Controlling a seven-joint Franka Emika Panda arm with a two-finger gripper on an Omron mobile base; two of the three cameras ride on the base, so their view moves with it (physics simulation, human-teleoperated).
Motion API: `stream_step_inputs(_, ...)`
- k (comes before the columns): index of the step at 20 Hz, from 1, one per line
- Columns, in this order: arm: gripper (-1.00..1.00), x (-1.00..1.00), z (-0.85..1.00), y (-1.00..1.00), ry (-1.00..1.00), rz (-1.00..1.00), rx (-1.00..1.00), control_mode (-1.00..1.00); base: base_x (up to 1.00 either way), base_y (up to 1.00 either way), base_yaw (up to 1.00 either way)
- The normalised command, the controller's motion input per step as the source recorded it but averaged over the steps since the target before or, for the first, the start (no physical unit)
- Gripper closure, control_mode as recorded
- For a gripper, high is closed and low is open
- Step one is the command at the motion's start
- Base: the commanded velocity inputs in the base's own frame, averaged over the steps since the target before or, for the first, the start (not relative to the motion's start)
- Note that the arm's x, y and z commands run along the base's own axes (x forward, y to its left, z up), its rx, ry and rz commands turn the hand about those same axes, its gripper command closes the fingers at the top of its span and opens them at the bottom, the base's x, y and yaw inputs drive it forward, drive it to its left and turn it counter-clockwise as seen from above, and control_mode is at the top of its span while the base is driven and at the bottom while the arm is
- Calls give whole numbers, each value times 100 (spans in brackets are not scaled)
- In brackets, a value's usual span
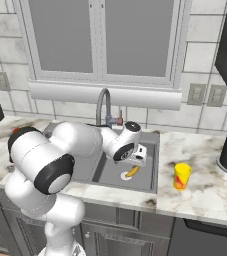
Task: Remove the banana and apple from the sink. Then move the bowl and cup from the counter to the sink for washing.
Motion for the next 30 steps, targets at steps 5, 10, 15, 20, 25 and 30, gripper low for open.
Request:
stream_step_inputs(5,-100,10,-13,0,-3,0,0,-100,0,0,0)
stream_step_inputs(10,-100,12,-13,0,-4,0,0,-100,0,0,0)
stream_step_inputs(15,-100,14,-10,-3,-2,-2,0,-100,0,0,0)
stream_step_inputs(20,-100,15,-7,-8,0,-5,0,-100,0,0,0)
stream_step_inputs(25,-100,16,-5,-8,0,-7,0,-100,0,0,0)
stream_step_inputs(30,-100,16,-6,-1,0,-6,0,-100,0,0,0)
